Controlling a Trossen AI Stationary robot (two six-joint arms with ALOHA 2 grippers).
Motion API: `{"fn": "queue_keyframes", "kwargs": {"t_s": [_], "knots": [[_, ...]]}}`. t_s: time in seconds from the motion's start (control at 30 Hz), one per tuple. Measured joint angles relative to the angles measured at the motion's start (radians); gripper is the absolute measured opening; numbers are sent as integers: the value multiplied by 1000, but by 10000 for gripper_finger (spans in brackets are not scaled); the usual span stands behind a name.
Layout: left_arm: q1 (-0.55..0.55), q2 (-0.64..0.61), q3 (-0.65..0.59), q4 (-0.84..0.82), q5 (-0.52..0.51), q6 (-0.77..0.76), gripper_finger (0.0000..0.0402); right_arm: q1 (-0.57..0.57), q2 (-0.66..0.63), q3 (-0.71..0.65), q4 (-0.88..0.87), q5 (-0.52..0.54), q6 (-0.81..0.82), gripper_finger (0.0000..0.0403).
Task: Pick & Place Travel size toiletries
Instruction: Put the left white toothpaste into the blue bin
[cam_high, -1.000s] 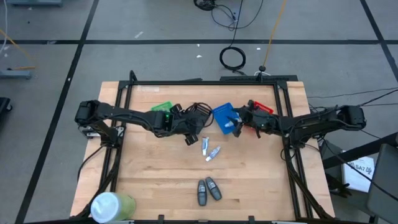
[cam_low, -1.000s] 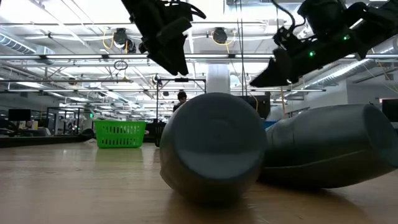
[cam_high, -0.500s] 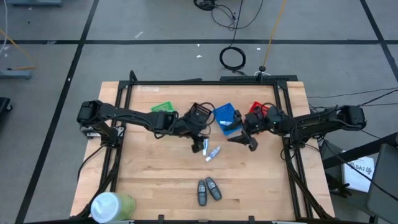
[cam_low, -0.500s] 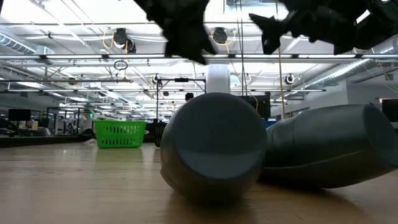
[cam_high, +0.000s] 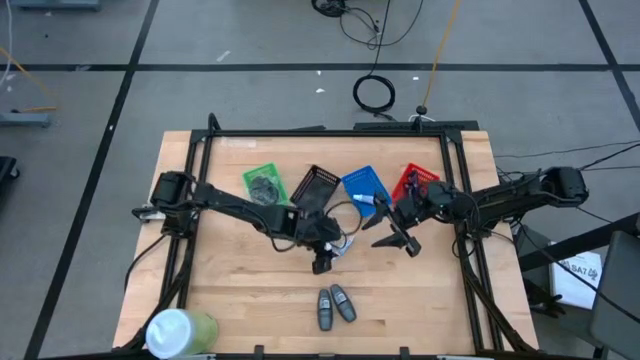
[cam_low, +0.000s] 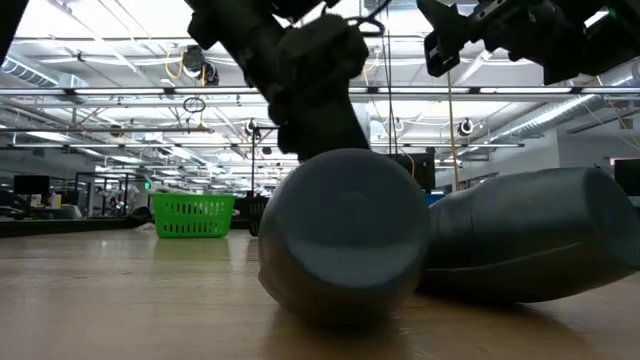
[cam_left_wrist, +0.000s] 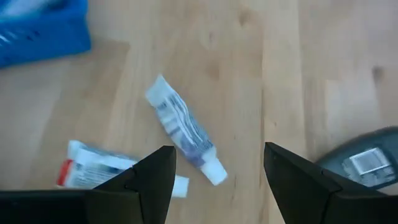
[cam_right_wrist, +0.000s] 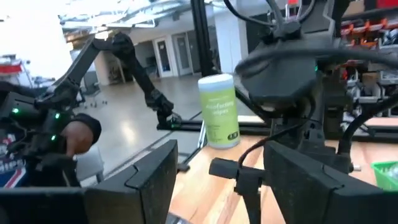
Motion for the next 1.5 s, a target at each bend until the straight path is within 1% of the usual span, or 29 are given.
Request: {"fn": "queue_keyframes", "kwargs": {"t_s": [0.07,0.13,0.2,0.23,0.3,0.4,0.53,0.67,0.83,1.03,1.23,1.3,1.37,1.43,1.5], "knots": [[-11,9,5,-53,-45,-36,237,7,0,0,-14,3,-8,227],[-15,11,10,-85,-128,-108,237,12,0,0,-35,5,-8,225],[-13,6,10,-132,-223,-218,237,15,0,0,-54,7,-9,225],[-11,5,10,-137,-253,-271,237,15,0,0,-70,8,-13,225],[-9,4,11,-134,-277,-342,237,15,1,0,-87,11,-15,224],[-11,23,11,-132,-273,-387,237,15,1,0,-88,56,-16,222],[-16,59,11,-117,-267,-477,237,15,1,0,-74,55,-16,222],[-16,90,16,-103,-291,-533,236,15,1,0,-78,53,-36,223],[-7,130,17,-90,-306,-553,236,18,1,-1,-74,51,-41,223],[2,170,20,-95,-266,-582,236,20,0,0,-80,51,-45,224],[-2,172,20,-114,-251,-522,235,20,1,0,-87,52,-67,224],[-2,172,19,-114,-249,-498,226,20,1,0,-88,52,-67,224],[-1,172,19,-117,-242,-476,207,20,1,0,-91,52,-67,224],[-1,172,19,-119,-243,-463,177,20,1,0,-94,52,-63,223],[-1,170,18,-116,-232,-457,139,20,1,0,-95,52,-63,221]]}}
